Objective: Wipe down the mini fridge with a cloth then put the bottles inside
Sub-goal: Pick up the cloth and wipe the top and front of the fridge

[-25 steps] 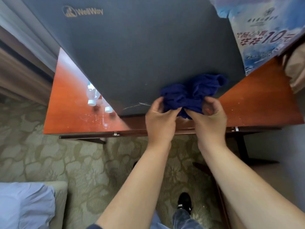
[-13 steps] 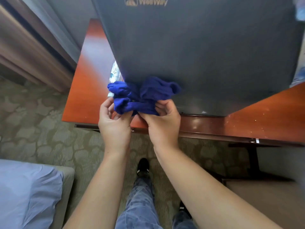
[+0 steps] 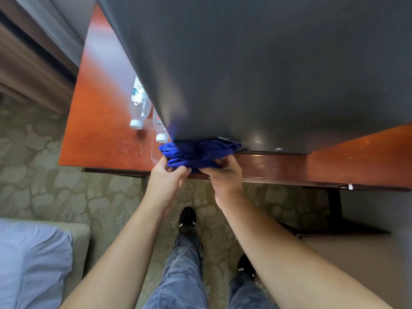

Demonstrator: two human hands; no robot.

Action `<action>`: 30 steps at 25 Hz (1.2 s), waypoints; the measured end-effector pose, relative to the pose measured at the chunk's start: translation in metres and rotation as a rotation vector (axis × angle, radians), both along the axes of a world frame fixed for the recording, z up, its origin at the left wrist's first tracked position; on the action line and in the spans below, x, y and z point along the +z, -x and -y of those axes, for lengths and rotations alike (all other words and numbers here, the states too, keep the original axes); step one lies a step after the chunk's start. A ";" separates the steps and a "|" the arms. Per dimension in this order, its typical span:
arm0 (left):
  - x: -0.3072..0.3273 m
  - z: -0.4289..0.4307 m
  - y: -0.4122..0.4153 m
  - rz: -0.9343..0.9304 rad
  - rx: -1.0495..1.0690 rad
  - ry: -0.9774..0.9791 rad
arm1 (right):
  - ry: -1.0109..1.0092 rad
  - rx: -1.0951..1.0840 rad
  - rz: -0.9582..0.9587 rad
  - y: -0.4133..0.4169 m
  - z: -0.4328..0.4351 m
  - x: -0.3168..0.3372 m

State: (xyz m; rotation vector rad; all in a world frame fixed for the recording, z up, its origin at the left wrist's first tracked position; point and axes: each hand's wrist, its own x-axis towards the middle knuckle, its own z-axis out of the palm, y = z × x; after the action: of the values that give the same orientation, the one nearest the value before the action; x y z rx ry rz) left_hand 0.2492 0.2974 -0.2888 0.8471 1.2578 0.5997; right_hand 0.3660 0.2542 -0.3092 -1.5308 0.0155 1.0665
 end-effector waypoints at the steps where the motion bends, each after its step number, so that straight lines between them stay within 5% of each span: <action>1: 0.003 0.004 -0.004 0.031 0.018 0.021 | -0.004 0.001 0.007 -0.004 0.003 0.003; 7: 0.021 0.044 -0.077 0.001 0.068 -0.113 | -0.132 -0.021 -0.012 -0.078 0.053 0.030; 18: 0.008 0.147 -0.293 0.142 0.027 0.046 | -0.091 -0.163 -0.087 -0.276 0.152 0.033; 30: -0.021 0.124 -0.237 0.024 0.144 -0.028 | -0.029 -0.112 -0.302 -0.225 0.127 -0.006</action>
State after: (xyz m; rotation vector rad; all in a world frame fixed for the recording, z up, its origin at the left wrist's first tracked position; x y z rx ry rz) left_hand 0.4866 0.1736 -0.3096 0.7742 1.2980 0.7416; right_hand 0.5906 0.1268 -0.3152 -1.3152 0.2905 1.1927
